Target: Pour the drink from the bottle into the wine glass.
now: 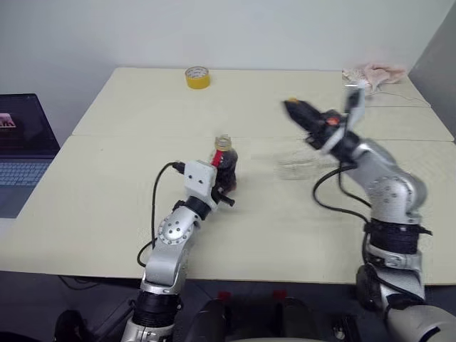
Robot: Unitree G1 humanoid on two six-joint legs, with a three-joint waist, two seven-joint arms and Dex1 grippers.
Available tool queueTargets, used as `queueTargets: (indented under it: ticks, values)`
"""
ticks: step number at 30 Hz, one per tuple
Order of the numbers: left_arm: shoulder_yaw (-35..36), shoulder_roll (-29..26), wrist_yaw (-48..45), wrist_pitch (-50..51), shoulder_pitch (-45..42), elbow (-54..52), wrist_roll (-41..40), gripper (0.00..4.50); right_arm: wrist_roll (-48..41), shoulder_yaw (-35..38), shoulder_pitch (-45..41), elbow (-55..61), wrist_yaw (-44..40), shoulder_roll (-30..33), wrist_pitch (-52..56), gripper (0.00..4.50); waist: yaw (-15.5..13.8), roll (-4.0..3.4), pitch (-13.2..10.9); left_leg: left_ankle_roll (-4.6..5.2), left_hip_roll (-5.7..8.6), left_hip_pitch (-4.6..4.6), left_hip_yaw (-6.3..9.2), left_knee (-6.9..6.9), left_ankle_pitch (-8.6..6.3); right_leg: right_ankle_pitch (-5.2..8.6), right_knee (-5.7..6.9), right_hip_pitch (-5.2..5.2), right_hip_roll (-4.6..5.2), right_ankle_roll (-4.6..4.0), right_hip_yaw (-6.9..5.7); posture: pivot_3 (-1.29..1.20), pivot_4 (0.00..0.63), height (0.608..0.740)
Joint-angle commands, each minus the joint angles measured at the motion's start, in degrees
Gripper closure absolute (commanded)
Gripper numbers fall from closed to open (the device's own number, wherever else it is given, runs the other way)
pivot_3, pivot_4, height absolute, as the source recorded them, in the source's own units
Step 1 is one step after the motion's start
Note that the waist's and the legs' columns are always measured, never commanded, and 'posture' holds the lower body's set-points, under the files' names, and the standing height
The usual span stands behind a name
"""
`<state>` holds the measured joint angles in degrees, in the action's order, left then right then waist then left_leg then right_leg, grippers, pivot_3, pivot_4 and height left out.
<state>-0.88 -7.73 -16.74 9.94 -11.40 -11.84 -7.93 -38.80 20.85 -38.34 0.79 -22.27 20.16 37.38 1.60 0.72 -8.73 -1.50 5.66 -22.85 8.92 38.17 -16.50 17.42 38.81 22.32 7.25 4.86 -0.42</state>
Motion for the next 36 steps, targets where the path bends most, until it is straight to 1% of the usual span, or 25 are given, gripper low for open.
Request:
queueTargets:
  ticks: [1, 4, 8, 13, 16, 20, 22, 24, 26, 30, 33, 36]
  values:
    - [5.3, -0.9, 0.9, -4.5, -1.8, 1.2, -2.3, 3.65, 4.8, 4.7, 0.0, -5.8, 2.2, 4.5, -8.0, 3.28, 0.1, 0.0, 0.0, 0.0, -0.02, 0.02, -0.02, -0.01, 0.0, 0.0, 0.01, 0.0, -0.01, 0.0, 0.0, 0.0, 0.15, 0.74]
    - [8.2, -2.4, 1.6, -7.0, -2.2, 4.3, -1.7, 3.65, 8.5, 6.6, 1.7, -11.6, 4.9, 6.7, -13.0, 3.28, 0.4, 0.0, 0.0, 0.0, -0.1, 0.05, -0.11, -0.06, 0.0, 0.0, 0.01, 0.0, -0.06, 0.0, 0.01, 0.0, 0.15, 0.74]
    - [12.1, -3.9, 4.2, -9.8, -3.3, 9.1, -1.2, 3.65, 12.2, 9.6, 5.8, -22.3, 8.2, 6.8, -19.9, 3.28, 0.3, 0.01, 0.0, 0.0, -0.15, 0.08, -0.23, -0.07, 0.0, 0.0, 0.03, -0.02, -0.07, 0.0, 0.06, 0.0, 0.15, 0.74]
    - [15.5, -4.4, 7.4, -12.0, -5.0, 14.0, -1.4, 3.65, 18.3, 6.0, 12.4, -30.9, 8.1, 6.3, -26.7, 3.28, 0.3, 0.01, 0.0, 0.0, -0.13, 0.07, -0.27, -0.05, 0.0, 0.0, 0.02, -0.03, -0.05, 0.0, 0.1, 0.0, 0.15, 0.74]
    - [16.1, -4.7, 7.6, -13.0, -5.4, 15.4, -1.4, 3.65, 19.8, 4.5, 13.6, -32.6, 7.7, 5.8, -28.7, 3.28, 0.3, 0.07, 0.1, 0.0, -0.14, 0.14, -0.36, -0.03, 0.0, 0.0, 0.03, -0.06, -0.06, 0.0, 0.2, 0.0, 0.15, 0.74]
    - [16.5, -4.4, 8.2, -12.9, -5.4, 16.5, -2.0, 3.65, 19.8, 4.2, 13.8, -33.9, 7.3, 4.8, -29.4, 3.28, 0.3, 0.08, 0.1, 0.0, -0.17, 0.15, -0.33, -0.03, 0.0, 0.0, 0.02, -0.07, -0.09, 0.0, 0.19, 0.0, 0.15, 0.74]
    - [16.4, -4.1, 8.3, -12.9, -5.5, 17.3, -2.1, 3.65, 20.2, 3.8, 14.0, -33.7, 7.3, 4.7, -29.7, 2.51, 0.3, 0.09, 0.1, 0.0, -0.18, 0.17, -0.33, -0.03, 0.0, 0.0, 0.02, -0.08, -0.09, 0.0, 0.19, 0.0, 0.15, 0.74]
    - [16.3, -4.0, 8.6, -13.2, -5.4, 17.8, -2.0, 3.65, 20.4, 3.4, 14.2, -33.2, 7.0, 4.8, -30.0, 2.04, 0.3, 0.1, 0.1, 0.0, -0.18, 0.18, -0.33, -0.03, 0.0, 0.0, 0.02, -0.08, -0.1, 0.0, 0.19, 0.0, 0.15, 0.74]
    - [16.2, -4.0, 8.7, -13.4, -5.3, 18.2, -2.0, 3.65, 20.6, 3.5, 14.3, -32.9, 7.3, 5.2, -30.7, 1.25, 0.3, 0.1, 0.1, 0.0, -0.19, 0.17, -0.33, -0.04, 0.0, 0.0, 0.02, -0.08, -0.1, 0.0, 0.19, 0.0, 0.15, 0.74]
    - [16.0, -4.1, 8.8, -13.6, -5.3, 18.7, -1.8, 3.65, 21.2, 3.6, 13.9, -31.6, 7.8, 6.2, -32.6, 0.02, 0.3, 0.09, 0.1, 0.0, -0.18, 0.18, -0.33, -0.04, 0.0, 0.0, 0.02, -0.08, -0.1, 0.0, 0.19, 0.0, 0.15, 0.74]
    - [15.9, -4.3, 8.7, -13.7, -5.3, 18.8, -1.6, 3.65, 20.5, 4.4, 13.5, -30.2, 7.6, 6.2, -33.9, 0.0, 0.3, 0.09, 0.1, 0.0, -0.17, 0.17, -0.33, -0.04, 0.0, 0.0, 0.02, -0.06, -0.1, 0.0, 0.2, 0.0, 0.15, 0.74]
    - [15.9, -4.6, 8.8, -13.9, -5.7, 19.3, -1.3, 3.66, 19.4, 4.5, 13.1, -26.1, 6.8, 6.1, -35.0, 0.0, 0.3, 0.08, 0.1, 0.0, -0.17, 0.16, -0.35, -0.04, 0.0, 0.0, 0.02, -0.05, -0.09, 0.0, 0.23, 0.0, 0.15, 0.74]
